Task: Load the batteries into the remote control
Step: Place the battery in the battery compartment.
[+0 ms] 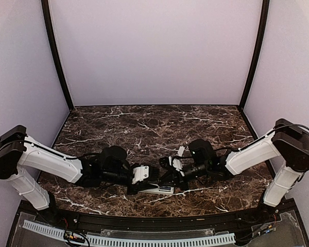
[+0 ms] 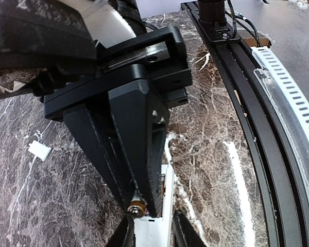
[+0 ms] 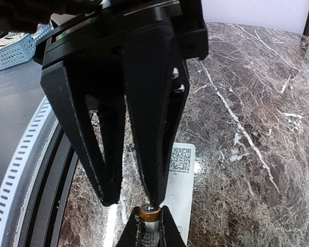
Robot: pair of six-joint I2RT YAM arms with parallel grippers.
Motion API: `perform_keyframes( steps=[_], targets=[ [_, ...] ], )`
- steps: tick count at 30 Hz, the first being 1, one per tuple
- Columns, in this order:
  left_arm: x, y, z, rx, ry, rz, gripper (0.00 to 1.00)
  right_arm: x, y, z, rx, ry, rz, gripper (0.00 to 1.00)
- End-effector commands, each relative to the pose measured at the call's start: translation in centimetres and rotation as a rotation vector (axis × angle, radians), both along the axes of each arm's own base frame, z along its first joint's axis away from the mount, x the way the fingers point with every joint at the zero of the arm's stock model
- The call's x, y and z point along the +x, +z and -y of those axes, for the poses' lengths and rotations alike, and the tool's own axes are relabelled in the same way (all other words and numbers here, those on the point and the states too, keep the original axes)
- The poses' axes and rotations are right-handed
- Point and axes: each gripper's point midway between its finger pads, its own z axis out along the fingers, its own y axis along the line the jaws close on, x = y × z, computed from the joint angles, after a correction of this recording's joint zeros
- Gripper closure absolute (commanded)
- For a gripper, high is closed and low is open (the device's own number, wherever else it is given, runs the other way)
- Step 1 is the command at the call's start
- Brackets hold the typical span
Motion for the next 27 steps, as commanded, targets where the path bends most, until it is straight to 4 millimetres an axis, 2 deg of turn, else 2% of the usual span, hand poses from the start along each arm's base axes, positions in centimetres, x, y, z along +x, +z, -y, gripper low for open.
perform_keyframes(
  steps=[1, 6, 10, 17, 27],
  targets=[
    [0.6, -0.3, -0.1, 0.024, 0.027, 0.009, 0.76, -0.7, -0.5, -0.5, 0.004, 0.011, 0.019, 1.0],
    [0.8, -0.5, -0.1, 0.034, 0.031, 0.013, 0.79, -1.0, -1.0, -0.7, -0.013, 0.006, 0.038, 1.0],
    [0.8, -0.7, 0.0, 0.041, 0.028, 0.013, 0.86, -1.1, -0.6, -0.9, -0.006, 0.012, 0.042, 1.0],
    [0.7, -1.0, 0.1, 0.057, 0.014, 0.011, 0.93, -1.6, -0.1, -1.2, 0.01, 0.038, 0.059, 1.0],
    [1.1, -1.0, -0.5, 0.076, 0.05, 0.022, 0.93, -1.2, -0.4, -1.3, 0.004, -0.004, 0.01, 1.0]
  ],
)
